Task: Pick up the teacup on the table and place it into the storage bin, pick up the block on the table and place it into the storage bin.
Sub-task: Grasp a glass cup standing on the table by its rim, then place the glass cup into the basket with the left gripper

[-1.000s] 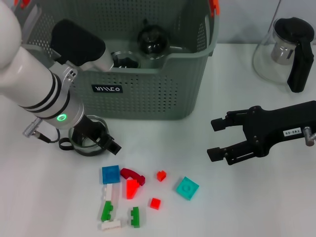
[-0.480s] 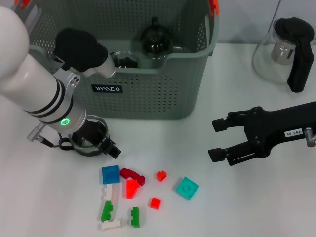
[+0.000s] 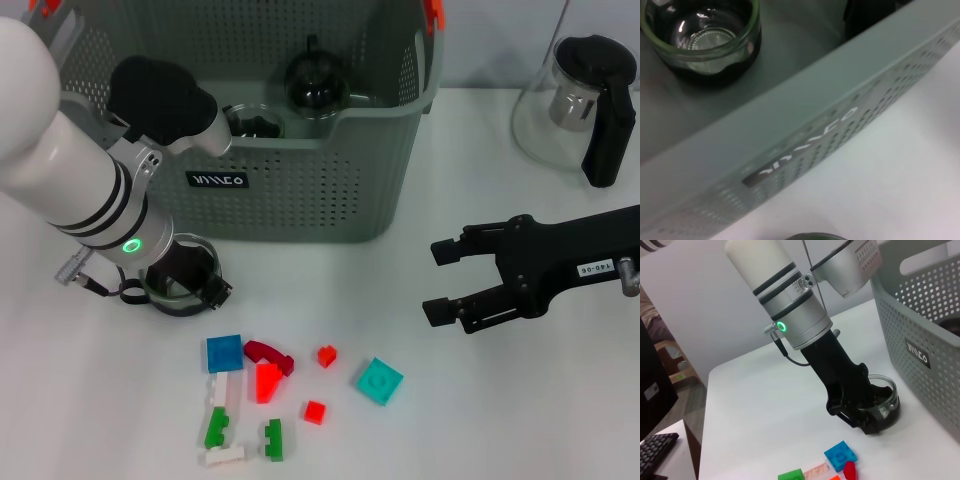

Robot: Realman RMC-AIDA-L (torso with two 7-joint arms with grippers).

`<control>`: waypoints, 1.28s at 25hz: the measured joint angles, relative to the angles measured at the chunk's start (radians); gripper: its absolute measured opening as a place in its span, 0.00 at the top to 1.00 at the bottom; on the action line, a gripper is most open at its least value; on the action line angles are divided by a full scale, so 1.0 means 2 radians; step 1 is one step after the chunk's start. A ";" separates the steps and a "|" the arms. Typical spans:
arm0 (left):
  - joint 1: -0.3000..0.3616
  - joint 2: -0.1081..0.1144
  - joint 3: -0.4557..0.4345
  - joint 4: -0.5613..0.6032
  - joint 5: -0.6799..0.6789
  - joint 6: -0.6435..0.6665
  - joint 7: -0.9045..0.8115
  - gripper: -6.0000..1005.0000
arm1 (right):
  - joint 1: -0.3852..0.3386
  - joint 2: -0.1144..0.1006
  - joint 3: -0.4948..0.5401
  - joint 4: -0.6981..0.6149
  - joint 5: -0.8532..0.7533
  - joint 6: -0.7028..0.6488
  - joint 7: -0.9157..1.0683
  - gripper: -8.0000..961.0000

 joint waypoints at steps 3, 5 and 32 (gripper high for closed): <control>0.001 0.000 0.000 0.002 0.001 -0.001 0.000 0.75 | -0.001 0.000 0.000 0.000 0.000 0.000 0.000 0.02; 0.002 0.000 -0.001 0.003 0.001 -0.001 0.000 0.84 | -0.001 0.000 0.000 0.000 0.000 -0.001 0.000 0.02; -0.021 0.008 -0.154 0.308 -0.147 0.304 0.022 0.91 | -0.001 -0.001 0.000 0.000 0.002 -0.002 -0.001 0.01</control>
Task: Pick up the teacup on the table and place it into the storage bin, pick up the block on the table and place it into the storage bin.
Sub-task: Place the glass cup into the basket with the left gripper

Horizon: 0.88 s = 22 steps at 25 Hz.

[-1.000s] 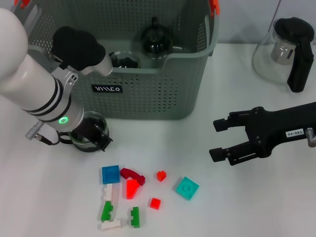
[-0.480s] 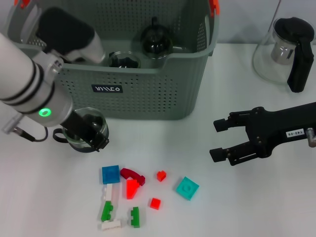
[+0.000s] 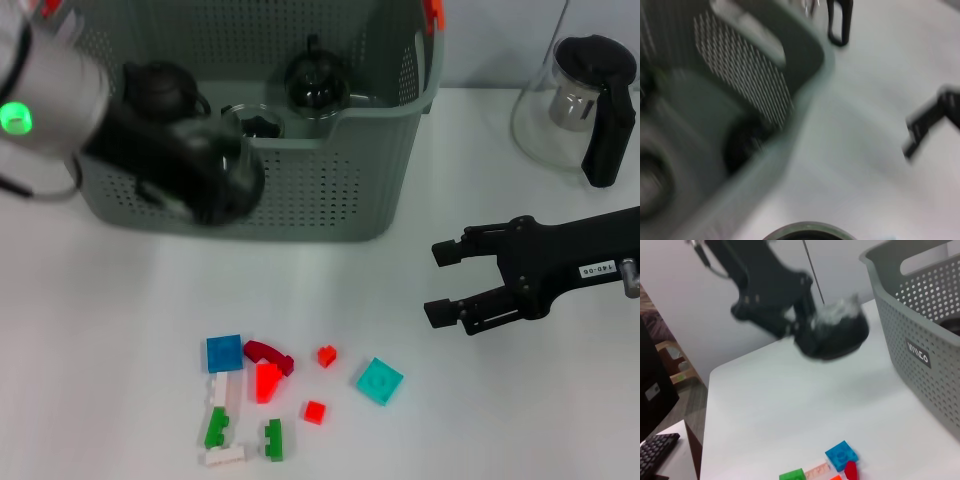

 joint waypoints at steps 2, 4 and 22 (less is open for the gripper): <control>-0.032 0.009 -0.032 -0.006 -0.002 -0.007 0.008 0.90 | 0.000 0.000 0.000 0.000 0.000 -0.001 0.000 0.02; -0.072 0.024 -0.063 -0.028 -0.001 -0.035 0.017 0.90 | 0.000 0.000 0.000 0.000 0.001 -0.002 0.002 0.02; -0.190 0.080 -0.064 -0.478 0.045 -0.395 0.079 0.86 | 0.000 0.002 0.000 0.000 -0.001 0.002 0.004 0.02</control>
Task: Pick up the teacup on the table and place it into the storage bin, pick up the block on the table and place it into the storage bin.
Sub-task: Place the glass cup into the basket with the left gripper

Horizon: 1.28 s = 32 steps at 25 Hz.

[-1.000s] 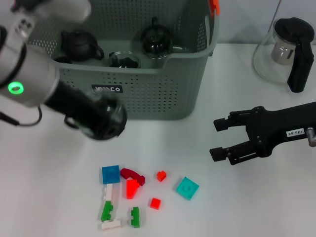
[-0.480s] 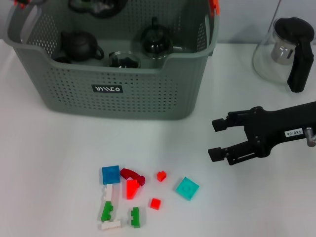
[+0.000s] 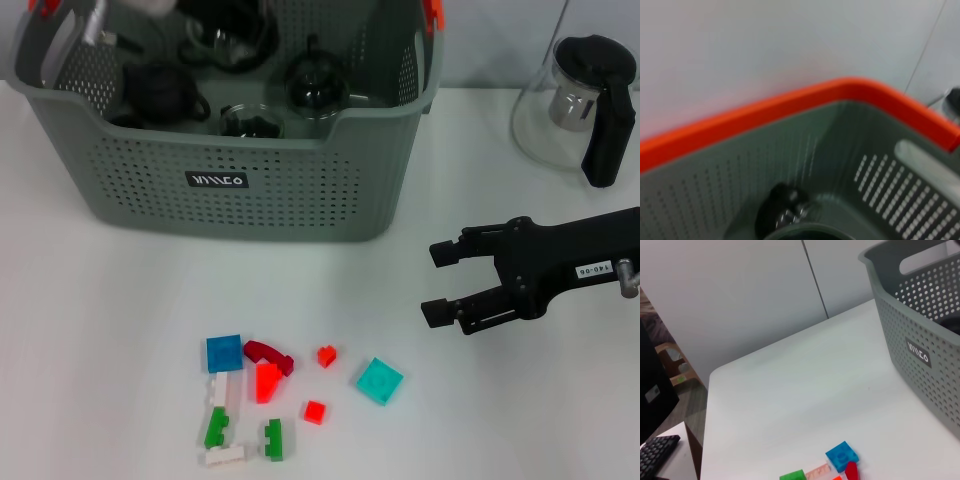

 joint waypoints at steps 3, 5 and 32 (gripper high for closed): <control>0.001 -0.008 0.013 -0.015 0.010 -0.022 0.003 0.85 | 0.000 0.000 0.000 0.000 0.000 0.000 0.000 0.02; 0.004 -0.013 0.025 -0.017 0.011 -0.032 0.003 0.85 | 0.000 0.000 0.000 0.001 0.000 0.001 0.000 0.01; 0.024 -0.029 0.038 -0.033 0.037 -0.078 0.000 0.79 | -0.002 0.002 0.000 0.006 -0.001 0.001 -0.004 0.01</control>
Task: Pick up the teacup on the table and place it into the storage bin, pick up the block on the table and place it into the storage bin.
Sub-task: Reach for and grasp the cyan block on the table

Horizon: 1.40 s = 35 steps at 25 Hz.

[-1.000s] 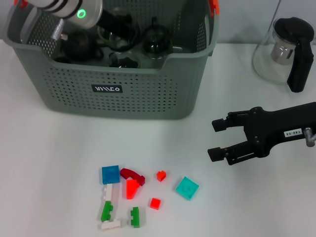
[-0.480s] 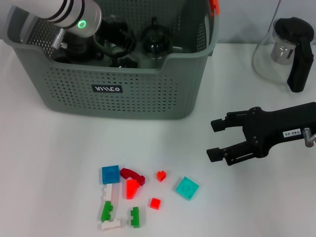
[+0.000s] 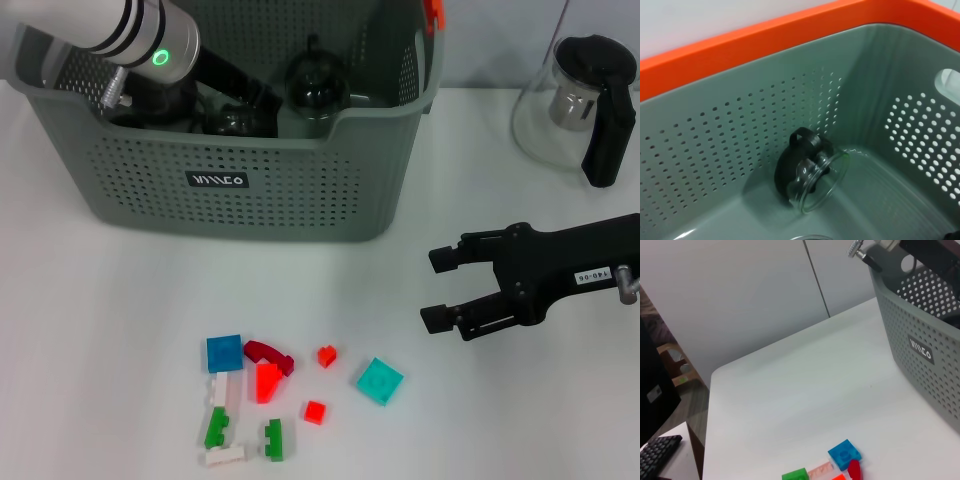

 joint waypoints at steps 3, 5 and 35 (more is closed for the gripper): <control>0.000 0.000 -0.003 0.002 0.000 0.000 0.000 0.70 | -0.001 0.000 0.000 0.000 0.000 0.000 -0.001 0.02; 0.004 0.000 -0.005 0.012 -0.001 0.004 -0.002 0.63 | -0.002 0.000 0.000 0.000 0.000 0.000 -0.001 0.02; 0.351 -0.059 -0.064 0.328 -0.454 0.435 0.373 0.14 | 0.054 -0.007 -0.005 -0.008 -0.059 -0.030 0.066 0.01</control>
